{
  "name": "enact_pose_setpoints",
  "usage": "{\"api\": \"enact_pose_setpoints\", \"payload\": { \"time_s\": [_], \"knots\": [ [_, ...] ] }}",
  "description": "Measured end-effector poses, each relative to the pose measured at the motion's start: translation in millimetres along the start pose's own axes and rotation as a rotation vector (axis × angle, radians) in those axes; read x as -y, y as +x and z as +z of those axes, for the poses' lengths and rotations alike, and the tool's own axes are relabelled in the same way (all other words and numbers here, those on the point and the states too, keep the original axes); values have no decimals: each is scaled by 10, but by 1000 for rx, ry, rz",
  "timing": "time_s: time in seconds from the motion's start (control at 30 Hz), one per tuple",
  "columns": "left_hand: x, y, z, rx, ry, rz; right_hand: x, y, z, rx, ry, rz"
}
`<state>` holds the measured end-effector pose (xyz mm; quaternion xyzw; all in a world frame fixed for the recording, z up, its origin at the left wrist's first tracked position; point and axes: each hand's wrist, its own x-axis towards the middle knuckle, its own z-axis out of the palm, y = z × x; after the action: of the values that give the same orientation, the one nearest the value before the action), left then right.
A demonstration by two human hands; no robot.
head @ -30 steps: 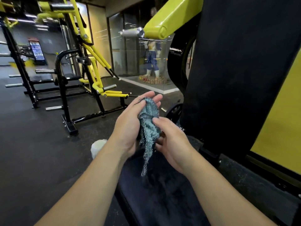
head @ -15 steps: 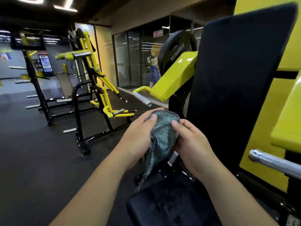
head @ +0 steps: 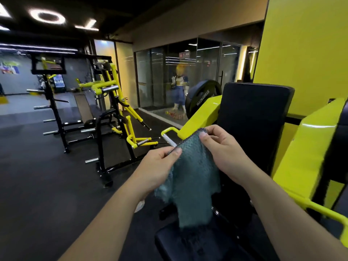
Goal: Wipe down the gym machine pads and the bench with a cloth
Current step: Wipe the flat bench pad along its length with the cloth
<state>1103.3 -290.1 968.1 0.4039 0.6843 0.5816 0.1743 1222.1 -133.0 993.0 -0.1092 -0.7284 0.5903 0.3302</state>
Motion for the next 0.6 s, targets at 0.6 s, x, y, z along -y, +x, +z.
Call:
{"api": "enact_pose_setpoints", "payload": {
  "time_s": [0.6],
  "knots": [
    [-579, -125, 237, 114, -401, -142, 400, -107, -453, 189, 25, 276]
  ]
}}
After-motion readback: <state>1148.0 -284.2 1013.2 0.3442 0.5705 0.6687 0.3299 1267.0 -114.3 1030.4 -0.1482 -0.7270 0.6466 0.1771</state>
